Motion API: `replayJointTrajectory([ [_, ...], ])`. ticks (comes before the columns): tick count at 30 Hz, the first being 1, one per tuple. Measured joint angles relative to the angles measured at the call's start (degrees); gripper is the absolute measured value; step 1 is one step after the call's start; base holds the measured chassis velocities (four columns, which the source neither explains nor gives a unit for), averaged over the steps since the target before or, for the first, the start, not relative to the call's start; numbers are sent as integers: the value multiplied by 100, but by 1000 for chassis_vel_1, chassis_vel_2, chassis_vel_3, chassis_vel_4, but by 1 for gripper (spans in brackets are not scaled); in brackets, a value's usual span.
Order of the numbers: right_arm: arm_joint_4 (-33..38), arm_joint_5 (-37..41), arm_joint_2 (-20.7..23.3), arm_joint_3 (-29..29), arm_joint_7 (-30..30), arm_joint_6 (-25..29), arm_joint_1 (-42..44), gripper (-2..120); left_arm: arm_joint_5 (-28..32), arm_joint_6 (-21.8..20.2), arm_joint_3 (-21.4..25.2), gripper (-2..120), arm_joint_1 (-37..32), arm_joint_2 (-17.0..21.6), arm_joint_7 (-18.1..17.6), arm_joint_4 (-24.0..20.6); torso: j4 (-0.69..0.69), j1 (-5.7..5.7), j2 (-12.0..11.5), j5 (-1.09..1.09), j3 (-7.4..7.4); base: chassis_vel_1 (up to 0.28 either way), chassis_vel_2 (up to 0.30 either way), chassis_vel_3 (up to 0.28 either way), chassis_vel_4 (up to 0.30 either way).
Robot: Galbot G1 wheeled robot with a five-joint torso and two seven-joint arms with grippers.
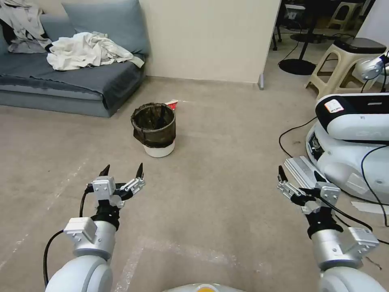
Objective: Pick up the trash can from the floor.
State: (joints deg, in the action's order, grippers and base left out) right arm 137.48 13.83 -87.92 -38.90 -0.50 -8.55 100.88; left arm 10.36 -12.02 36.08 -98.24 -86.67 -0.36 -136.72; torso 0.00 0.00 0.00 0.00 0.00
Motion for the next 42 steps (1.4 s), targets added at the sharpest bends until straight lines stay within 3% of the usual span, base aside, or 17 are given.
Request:
replayJointTrajectory([
  [30, -138, 196, 189, -38, 150, 178, -73, 100, -54, 12, 25, 100, -48, -105, -1, 12, 0, 0, 0, 0, 0, 33, 34, 36, 36],
  [42, -339, 229, 219, -167, 404, 642, -82, 100, -217, 194, 27, 100, -87, -162, 7, 23, 1, 0, 0, -1, 0, 13, 16, 16, 19],
])
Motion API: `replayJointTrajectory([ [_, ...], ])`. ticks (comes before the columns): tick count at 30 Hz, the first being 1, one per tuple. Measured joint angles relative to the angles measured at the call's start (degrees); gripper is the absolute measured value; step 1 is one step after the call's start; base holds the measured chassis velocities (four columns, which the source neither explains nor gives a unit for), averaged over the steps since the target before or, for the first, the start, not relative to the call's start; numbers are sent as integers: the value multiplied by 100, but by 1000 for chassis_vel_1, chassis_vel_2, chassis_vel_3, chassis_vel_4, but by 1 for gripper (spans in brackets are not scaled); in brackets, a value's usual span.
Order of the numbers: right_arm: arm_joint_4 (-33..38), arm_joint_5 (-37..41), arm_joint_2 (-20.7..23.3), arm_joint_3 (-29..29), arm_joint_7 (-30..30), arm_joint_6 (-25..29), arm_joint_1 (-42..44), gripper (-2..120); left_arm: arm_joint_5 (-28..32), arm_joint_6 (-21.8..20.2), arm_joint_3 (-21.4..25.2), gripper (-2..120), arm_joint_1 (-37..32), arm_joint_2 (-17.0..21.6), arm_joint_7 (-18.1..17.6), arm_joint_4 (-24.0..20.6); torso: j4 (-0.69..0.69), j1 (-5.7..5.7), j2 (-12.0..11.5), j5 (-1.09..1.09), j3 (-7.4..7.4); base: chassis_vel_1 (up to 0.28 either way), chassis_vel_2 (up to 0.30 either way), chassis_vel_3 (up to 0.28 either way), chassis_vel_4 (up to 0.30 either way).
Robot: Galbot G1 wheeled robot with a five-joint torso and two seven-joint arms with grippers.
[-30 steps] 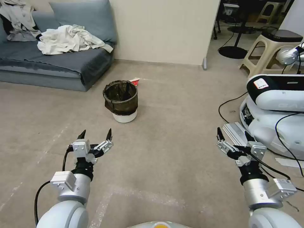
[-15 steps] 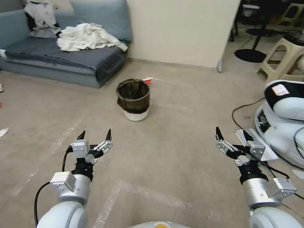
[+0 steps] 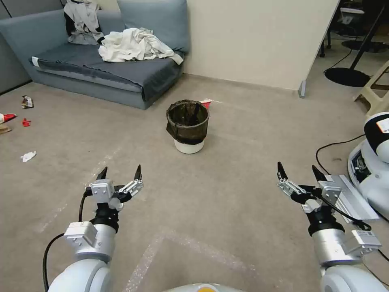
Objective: Pick up the trash can from the floor.
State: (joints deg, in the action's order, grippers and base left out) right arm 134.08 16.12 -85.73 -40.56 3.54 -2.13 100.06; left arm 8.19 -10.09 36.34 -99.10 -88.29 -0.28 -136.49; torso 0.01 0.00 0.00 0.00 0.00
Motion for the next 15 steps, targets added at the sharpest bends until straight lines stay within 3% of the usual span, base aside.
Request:
replayJointTrajectory([
  [9, -44, -3, -8, 3, 43, 103, -1, 100, -12, 4, 2, 100, -17, -8, 8, 3, -1, 0, 0, 0, 0, 0, 0, 0, 0],
  [15, -38, -14, -26, 11, 64, 103, -1, 100, -5, 7, 8, 100, -16, 3, 8, 6, -1, 0, 0, 0, 0, -55, 61, 78, -54],
])
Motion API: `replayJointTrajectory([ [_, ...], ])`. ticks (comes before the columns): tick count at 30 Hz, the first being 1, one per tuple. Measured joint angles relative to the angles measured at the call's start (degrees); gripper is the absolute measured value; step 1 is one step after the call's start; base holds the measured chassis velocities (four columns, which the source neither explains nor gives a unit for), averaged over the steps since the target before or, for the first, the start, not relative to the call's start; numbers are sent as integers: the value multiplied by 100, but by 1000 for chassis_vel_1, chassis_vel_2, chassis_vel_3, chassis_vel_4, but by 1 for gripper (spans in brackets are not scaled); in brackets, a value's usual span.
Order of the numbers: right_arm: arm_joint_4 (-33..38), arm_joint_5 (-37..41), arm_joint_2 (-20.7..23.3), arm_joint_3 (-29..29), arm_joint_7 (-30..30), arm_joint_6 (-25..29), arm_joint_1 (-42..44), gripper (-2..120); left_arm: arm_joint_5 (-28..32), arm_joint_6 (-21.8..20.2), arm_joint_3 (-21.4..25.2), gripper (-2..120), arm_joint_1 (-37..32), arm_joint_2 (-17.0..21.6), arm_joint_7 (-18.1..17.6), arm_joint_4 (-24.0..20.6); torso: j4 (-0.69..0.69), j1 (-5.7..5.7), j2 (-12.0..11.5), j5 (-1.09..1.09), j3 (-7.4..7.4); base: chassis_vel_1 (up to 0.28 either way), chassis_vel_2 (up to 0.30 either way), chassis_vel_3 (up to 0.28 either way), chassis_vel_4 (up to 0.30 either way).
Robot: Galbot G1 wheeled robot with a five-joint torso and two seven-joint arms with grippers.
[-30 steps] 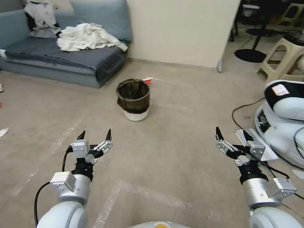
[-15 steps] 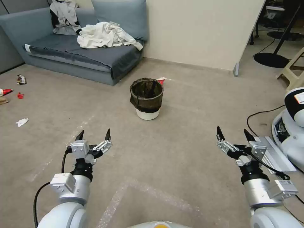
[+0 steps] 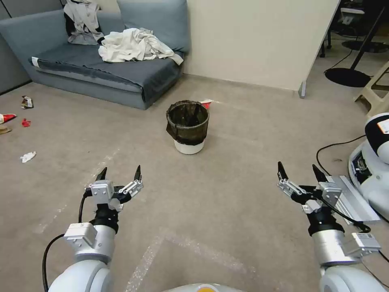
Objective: Pick up the trash can from the floor.
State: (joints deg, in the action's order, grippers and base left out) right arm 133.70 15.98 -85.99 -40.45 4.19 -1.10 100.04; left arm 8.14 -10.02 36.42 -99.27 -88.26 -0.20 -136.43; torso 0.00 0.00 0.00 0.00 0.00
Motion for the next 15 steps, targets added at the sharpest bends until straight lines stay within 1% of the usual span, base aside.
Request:
replayJointTrajectory([
  [10, 28, -23, -26, 5, 28, -6, 15, 100, 17, 2, 7, 100, 22, 25, 0, 21, 1, -1, 0, 0, 0, -105, 107, 99, -97],
  [15, 33, -35, -39, 6, 54, -12, 16, 100, 19, 2, 17, 100, 24, 36, -1, 28, 0, 0, 0, 0, 0, -62, 83, 77, -70],
])
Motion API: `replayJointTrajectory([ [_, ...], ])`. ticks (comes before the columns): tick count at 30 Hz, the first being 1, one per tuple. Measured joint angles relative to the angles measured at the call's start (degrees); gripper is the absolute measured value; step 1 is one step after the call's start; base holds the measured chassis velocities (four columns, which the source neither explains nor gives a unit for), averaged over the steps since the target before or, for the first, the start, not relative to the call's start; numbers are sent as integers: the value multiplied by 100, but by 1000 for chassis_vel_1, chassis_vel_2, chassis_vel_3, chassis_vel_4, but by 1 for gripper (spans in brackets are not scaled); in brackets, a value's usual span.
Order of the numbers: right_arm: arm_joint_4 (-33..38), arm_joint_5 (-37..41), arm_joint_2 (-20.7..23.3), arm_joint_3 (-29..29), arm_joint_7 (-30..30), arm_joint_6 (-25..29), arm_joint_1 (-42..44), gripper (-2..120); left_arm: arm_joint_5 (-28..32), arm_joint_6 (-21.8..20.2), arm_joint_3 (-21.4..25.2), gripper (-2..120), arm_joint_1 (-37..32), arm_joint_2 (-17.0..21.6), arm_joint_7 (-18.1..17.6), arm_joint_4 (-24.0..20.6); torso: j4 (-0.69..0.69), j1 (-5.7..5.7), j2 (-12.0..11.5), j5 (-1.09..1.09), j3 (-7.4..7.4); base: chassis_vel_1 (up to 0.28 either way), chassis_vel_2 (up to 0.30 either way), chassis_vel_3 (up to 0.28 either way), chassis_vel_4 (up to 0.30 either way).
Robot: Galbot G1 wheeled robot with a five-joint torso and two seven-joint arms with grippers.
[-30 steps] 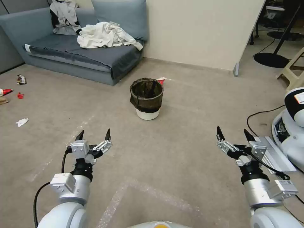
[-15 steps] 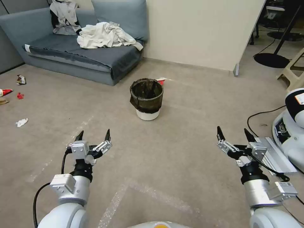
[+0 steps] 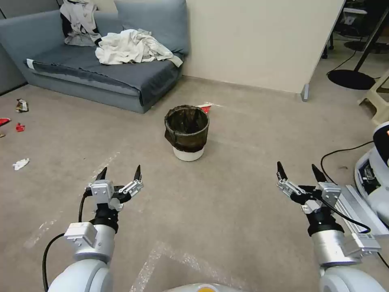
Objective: Pick up the trash can from the floor.
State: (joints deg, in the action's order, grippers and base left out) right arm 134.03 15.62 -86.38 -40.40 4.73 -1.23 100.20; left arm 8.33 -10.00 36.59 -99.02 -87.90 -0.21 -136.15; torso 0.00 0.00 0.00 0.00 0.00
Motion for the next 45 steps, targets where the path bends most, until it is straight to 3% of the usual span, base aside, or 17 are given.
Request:
replayJointTrajectory([
  [45, -3, -29, 12, -1, 126, -2, -5, 100, -4, 38, 23, 100, -43, -20, -14, -18, 0, 0, 0, 0, 0, -107, 107, 108, -109],
])
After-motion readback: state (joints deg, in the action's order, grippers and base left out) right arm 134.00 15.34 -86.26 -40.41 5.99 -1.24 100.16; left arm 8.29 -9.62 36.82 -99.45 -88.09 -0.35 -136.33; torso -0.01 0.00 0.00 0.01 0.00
